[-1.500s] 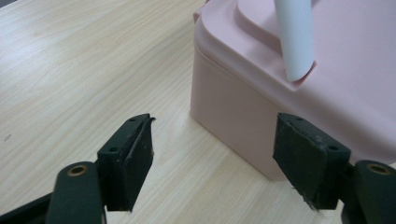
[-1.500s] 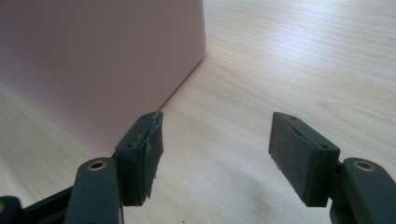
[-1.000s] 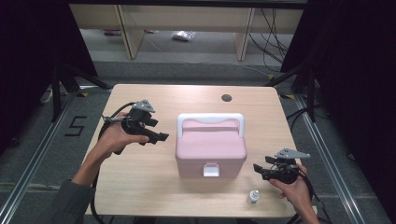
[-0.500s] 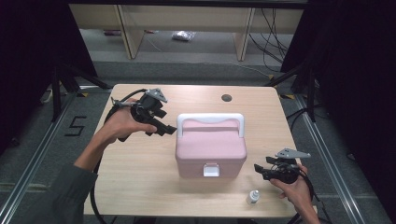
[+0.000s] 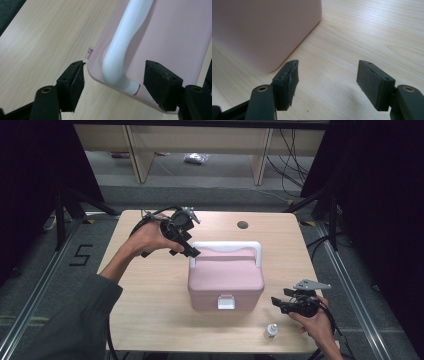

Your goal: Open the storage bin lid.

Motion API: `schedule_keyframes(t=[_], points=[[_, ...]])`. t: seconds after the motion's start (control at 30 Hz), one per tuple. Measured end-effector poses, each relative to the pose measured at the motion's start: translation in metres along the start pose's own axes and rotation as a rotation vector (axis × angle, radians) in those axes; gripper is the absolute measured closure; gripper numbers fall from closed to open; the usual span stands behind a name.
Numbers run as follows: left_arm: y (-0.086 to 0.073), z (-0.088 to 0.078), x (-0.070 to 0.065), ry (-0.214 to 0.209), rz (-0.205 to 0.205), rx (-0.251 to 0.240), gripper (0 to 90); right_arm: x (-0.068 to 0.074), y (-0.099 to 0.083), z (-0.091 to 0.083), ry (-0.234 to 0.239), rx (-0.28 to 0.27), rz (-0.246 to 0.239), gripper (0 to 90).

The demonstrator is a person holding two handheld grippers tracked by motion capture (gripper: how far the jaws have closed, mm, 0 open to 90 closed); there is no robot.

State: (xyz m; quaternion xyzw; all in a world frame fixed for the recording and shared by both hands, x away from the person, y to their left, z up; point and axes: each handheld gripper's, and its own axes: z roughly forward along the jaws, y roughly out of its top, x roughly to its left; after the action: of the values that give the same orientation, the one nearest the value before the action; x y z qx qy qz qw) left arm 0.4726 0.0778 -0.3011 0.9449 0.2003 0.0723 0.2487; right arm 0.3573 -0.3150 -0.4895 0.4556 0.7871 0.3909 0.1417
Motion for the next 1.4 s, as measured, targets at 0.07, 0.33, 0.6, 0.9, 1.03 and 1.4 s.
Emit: schedule_keyframes(t=[0.07,0.33,0.6,0.9,1.03,1.4], points=[[0.002,0.002,-0.001,-0.003,0.001,0.012,34.3,0.000,0.000,0.000,0.001,0.000,0.000,35.0],[0.022,0.012,-0.003,-0.010,0.077,0.116,45.4,-0.001,-0.001,0.001,0.000,0.003,-0.012,34.8],[0.033,0.018,0.000,-0.012,0.094,0.169,52.6,-0.002,0.000,0.001,-0.001,0.011,-0.021,34.8],[0.037,0.024,-0.001,-0.010,0.154,0.200,68.9,-0.003,-0.001,0.001,0.001,0.017,-0.027,35.3],[0.039,0.022,-0.005,0.014,0.182,0.195,69.7,-0.003,-0.001,0.002,0.012,0.016,-0.015,36.1],[0.046,0.007,-0.006,0.029,0.208,0.181,70.8,0.004,0.006,-0.007,0.031,-0.055,-0.035,43.5]])
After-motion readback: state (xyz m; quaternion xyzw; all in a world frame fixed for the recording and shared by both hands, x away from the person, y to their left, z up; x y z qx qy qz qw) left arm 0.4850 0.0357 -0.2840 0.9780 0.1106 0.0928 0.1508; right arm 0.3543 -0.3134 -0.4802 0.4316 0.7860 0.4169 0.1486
